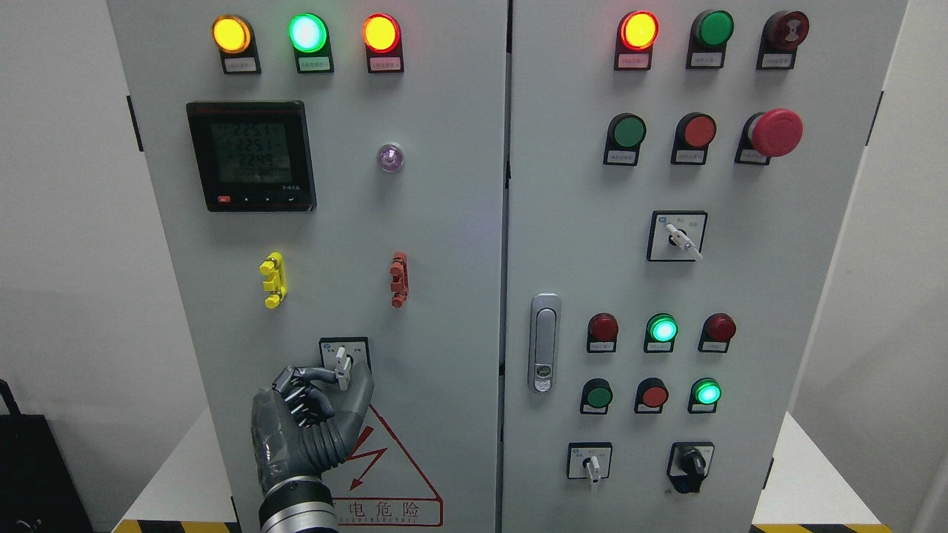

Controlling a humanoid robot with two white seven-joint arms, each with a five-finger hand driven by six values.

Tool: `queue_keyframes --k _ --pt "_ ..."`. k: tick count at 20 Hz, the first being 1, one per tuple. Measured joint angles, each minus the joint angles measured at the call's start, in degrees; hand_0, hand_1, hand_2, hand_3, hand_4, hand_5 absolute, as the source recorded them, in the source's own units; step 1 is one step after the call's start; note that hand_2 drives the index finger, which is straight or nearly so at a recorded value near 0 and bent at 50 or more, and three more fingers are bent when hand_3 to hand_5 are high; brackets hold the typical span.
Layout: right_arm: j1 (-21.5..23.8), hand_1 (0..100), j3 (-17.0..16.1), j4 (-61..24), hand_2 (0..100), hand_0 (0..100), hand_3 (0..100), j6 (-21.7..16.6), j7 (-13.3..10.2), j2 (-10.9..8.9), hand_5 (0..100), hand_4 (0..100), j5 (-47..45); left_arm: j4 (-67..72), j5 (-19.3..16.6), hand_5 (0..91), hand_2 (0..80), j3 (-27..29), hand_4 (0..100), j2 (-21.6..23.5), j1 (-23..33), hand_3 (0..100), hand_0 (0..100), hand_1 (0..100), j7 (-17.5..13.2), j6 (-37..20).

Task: Turn on light switch 1

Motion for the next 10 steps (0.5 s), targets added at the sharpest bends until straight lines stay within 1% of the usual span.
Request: queue_keyframes --k 10 --pt "0.0 0 0.0 0.0 0 0 0 0.0 0.0 0.0 0 0 0.0 -0.1 -0.1 85.0 62.3 0.0 98 0.0 -0.1 100 20 75 -0.1 0.3"
